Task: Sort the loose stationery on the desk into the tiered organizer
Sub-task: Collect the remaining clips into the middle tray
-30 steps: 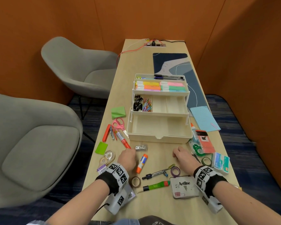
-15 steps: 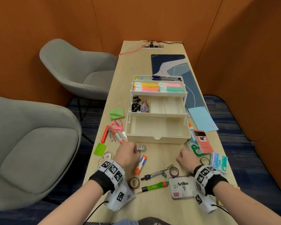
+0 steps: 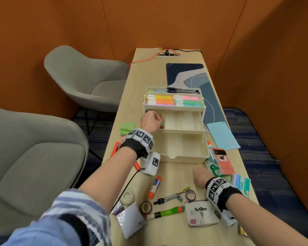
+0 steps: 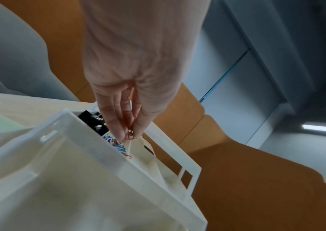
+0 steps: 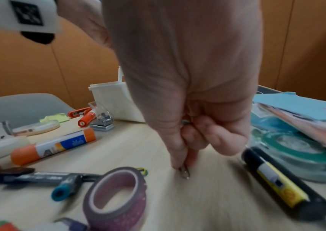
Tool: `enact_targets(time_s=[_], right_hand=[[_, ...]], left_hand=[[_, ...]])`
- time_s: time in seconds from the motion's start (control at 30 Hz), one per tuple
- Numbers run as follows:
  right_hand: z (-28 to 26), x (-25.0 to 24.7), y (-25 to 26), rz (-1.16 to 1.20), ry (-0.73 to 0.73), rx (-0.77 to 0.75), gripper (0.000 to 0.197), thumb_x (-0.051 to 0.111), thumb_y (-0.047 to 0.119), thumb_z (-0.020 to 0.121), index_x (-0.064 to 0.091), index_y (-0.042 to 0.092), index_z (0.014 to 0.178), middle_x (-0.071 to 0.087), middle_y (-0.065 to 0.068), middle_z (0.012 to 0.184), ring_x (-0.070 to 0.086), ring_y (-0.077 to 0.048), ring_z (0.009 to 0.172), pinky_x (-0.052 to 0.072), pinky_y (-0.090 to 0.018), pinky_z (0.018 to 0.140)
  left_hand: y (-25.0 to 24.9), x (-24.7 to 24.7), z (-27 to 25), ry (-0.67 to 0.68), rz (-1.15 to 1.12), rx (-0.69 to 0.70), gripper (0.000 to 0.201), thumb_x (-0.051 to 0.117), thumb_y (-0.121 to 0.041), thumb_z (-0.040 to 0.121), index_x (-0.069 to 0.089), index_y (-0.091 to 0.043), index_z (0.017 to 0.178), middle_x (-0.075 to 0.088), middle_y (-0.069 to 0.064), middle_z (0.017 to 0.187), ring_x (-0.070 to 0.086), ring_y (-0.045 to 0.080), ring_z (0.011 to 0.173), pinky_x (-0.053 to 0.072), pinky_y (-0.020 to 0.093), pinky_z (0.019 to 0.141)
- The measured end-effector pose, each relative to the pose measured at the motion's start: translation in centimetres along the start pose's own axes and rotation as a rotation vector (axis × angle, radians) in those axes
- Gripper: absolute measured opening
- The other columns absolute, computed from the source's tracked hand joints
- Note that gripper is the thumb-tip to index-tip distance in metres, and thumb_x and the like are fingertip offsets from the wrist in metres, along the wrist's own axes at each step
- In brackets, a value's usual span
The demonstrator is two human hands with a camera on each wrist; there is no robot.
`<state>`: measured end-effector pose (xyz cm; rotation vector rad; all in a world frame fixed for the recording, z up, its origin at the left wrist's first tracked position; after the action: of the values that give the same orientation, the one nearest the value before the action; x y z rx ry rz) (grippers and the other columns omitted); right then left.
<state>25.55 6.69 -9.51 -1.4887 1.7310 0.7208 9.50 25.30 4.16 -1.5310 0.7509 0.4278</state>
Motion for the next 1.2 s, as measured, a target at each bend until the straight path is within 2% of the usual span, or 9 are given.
enact_targets(time_s=[0.13,0.27,0.47,0.57,0.67,0.77,0.93,1.07,1.2], right_hand=[[0.3,0.3,0.5,-0.073,0.066,-0.019,0.03,0.041,0.005,0.095,0.056,0.002,0.121,0.057,-0.015,0.127,0.055,-0.028,0.118,0.046,-0.032,0.095],[0.4,0.5,0.7,-0.127,0.101,-0.022,0.03,0.042,0.007,0.095,0.058,0.002,0.12,0.059,-0.015,0.125,0.057,-0.029,0.116,0.047,-0.033,0.093],[0.2,0.5,1.4,-0.16,0.098,-0.029,0.03,0.042,0.007,0.096,0.058,0.002,0.122,0.059,-0.015,0.126,0.057,-0.028,0.116,0.046,-0.032,0.094],[-0.2,0.3,1.4,-0.144,0.065,-0.042,0.031,0.04,0.005,0.096,0.056,0.002,0.122,0.057,-0.015,0.127,0.055,-0.03,0.118,0.045,-0.033,0.094],[-0.6,0.4,0.4,0.032,0.061,-0.04,0.022,0.043,0.008,0.095,0.058,0.004,0.111,0.06,-0.016,0.122,0.058,-0.03,0.112,0.047,-0.033,0.088],[-0.6,0.3,-2.4,0.39,-0.004,0.04,0.012,0.049,0.015,0.093,0.052,0.012,0.082,0.06,-0.008,0.095,0.058,-0.024,0.089,0.047,-0.028,0.066],[-2.1,2.0,-5.1,0.868,-0.045,0.149,0.022,0.047,0.015,0.094,0.058,0.015,0.075,0.051,-0.002,0.07,0.046,-0.014,0.056,0.04,-0.024,0.045],[-2.5,1.3,-5.0,0.809,-0.172,0.078,0.01,0.055,0.016,0.091,0.06,0.016,0.099,0.058,0.001,0.087,0.057,-0.02,0.087,0.043,-0.024,0.07],[-3.0,1.1,-2.4,0.309,-0.16,-0.156,0.046,0.057,0.016,0.086,0.048,0.026,0.13,0.061,-0.005,0.118,0.055,-0.023,0.112,0.045,-0.034,0.093]], left_hand=[[-0.1,0.5,1.7,-0.002,0.105,-0.004,0.006,0.066,-0.008,0.084,0.068,-0.012,0.08,0.07,0.008,0.101,0.063,0.022,0.095,0.047,0.026,0.077],[-0.5,0.4,2.2,-0.013,0.204,0.047,0.015,0.065,-0.021,0.087,0.07,-0.009,0.079,0.071,0.009,0.089,0.063,0.024,0.081,0.052,0.032,0.079],[-3.2,0.4,-3.8,-0.116,0.363,0.352,0.019,0.05,-0.025,0.095,0.061,-0.009,0.097,0.058,0.006,0.1,0.059,0.023,0.085,0.051,0.038,0.076],[-2.0,7.3,-10.4,0.229,0.397,0.482,0.018,0.048,-0.019,0.094,0.061,-0.008,0.1,0.059,0.009,0.1,0.059,0.027,0.09,0.049,0.039,0.078],[1.4,14.3,-15.2,0.56,0.467,0.48,0.02,0.049,-0.012,0.091,0.062,-0.01,0.106,0.058,0.007,0.108,0.057,0.025,0.099,0.047,0.036,0.085],[2.9,17.0,-15.6,0.605,0.425,0.456,0.029,0.051,-0.009,0.087,0.061,-0.013,0.113,0.056,0.008,0.111,0.056,0.028,0.103,0.047,0.041,0.087],[2.4,19.1,-15.8,0.709,0.401,0.57,0.03,0.057,-0.014,0.089,0.064,-0.022,0.117,0.054,0.004,0.112,0.052,0.023,0.104,0.045,0.04,0.09],[2.5,19.7,-16.2,0.766,0.443,0.673,0.036,0.056,-0.011,0.088,0.065,-0.025,0.12,0.052,0.003,0.115,0.049,0.022,0.108,0.043,0.042,0.094],[2.4,19.7,-16.8,0.799,0.543,0.761,0.045,0.06,-0.008,0.083,0.06,-0.023,0.125,0.05,0.004,0.121,0.048,0.025,0.112,0.044,0.042,0.095]])
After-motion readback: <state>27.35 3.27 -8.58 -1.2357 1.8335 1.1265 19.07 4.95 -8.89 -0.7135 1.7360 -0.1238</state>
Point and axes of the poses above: each hand's wrist, its own z-axis towards the middle knuckle, its own x-axis out of the palm, y = z × x, the point moved 10 cm from there along z, towards the middle knuckle
